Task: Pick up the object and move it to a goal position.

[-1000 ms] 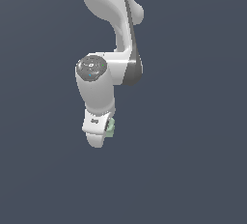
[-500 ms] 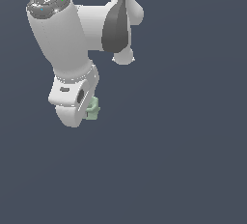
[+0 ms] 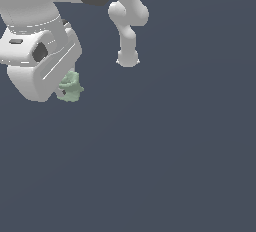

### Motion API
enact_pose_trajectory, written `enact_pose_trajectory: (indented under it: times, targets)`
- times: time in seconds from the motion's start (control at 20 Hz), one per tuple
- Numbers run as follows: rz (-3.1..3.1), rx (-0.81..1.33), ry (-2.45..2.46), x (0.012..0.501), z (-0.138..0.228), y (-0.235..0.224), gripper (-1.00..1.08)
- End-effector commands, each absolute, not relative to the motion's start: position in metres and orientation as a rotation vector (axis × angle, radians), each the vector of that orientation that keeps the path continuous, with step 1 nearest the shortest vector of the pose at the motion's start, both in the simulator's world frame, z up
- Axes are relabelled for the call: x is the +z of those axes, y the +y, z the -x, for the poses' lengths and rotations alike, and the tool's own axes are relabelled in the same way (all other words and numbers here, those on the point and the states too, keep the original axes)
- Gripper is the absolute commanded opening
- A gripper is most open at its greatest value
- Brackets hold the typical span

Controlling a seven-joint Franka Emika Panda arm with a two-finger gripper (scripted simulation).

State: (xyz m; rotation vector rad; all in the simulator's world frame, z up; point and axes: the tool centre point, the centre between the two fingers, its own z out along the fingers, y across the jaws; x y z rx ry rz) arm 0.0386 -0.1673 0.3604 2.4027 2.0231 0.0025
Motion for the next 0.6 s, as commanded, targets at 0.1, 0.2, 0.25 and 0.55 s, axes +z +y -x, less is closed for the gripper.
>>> enact_pose_trajectory:
  times: [0.1,0.2,0.25,0.55]
  targets:
    - [-2.404,0.002,2.024,0.393,-0.034,-0.183,-1.00]
    - [-2.404,0.001,2.023,0.403,-0.033,-0.188,-1.00]
    - [-2.404,0.001,2.023,0.408,-0.033,-0.190,-1.00]
    - [-2.404,0.001,2.023,0.423,-0.032,-0.198,-1.00]
